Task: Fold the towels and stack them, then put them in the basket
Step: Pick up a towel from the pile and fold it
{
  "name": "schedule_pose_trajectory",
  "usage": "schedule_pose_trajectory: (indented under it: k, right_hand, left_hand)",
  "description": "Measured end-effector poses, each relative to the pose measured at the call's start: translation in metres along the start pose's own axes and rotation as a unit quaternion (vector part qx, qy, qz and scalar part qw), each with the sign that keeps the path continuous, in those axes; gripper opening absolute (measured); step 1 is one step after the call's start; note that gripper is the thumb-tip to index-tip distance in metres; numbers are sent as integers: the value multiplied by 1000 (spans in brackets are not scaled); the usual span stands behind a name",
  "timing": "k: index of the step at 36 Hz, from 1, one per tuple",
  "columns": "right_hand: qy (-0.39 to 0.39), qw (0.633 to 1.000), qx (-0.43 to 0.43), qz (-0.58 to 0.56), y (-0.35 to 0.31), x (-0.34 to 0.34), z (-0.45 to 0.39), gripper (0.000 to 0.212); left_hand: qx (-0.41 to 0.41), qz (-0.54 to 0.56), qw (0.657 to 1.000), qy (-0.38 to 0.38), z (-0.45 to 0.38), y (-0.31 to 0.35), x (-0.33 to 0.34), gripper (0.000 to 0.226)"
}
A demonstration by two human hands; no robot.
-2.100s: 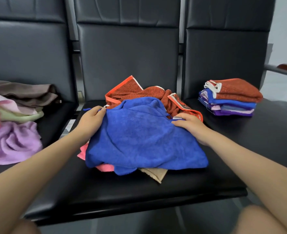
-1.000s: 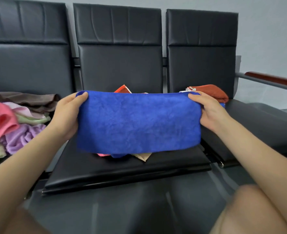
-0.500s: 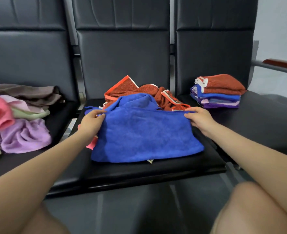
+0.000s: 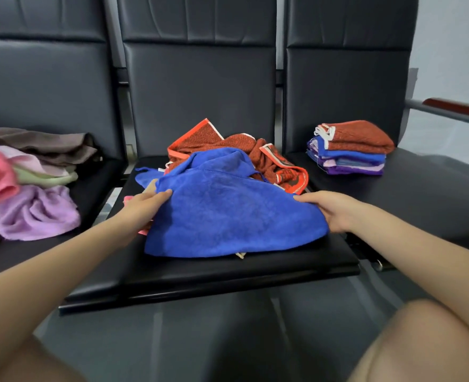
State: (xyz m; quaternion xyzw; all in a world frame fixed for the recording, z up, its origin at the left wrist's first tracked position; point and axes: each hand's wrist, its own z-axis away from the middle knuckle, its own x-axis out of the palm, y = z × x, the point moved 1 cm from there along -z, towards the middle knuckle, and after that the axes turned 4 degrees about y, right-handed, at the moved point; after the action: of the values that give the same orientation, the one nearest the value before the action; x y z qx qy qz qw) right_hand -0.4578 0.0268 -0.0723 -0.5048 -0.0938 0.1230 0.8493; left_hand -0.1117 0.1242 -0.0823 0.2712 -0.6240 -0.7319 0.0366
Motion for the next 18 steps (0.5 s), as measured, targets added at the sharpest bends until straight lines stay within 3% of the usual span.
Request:
schedule_pose_trajectory:
  k: [4,8,10,14,18]
  right_hand:
    - [17,996,-51,-65,-5,8,13,18]
    - [39,985,-130,-105,-17,20,26,19]
    - [45,977,-177,-106,-23,26,29,27]
    - [19,971,-229,-71,-33,55,36,27]
    - [12,956,-286,63,-37,101,36,22]
  left_hand:
    - [32,77,996,37,8,0,3,15]
    - [56,100,991,62,14,5,12,17]
    - [45,78,993,77,12,2,14,30]
    - [-24,72,994,83,7,-7,2,51]
    - [-10,41,995,88,3,-7,-11,30]
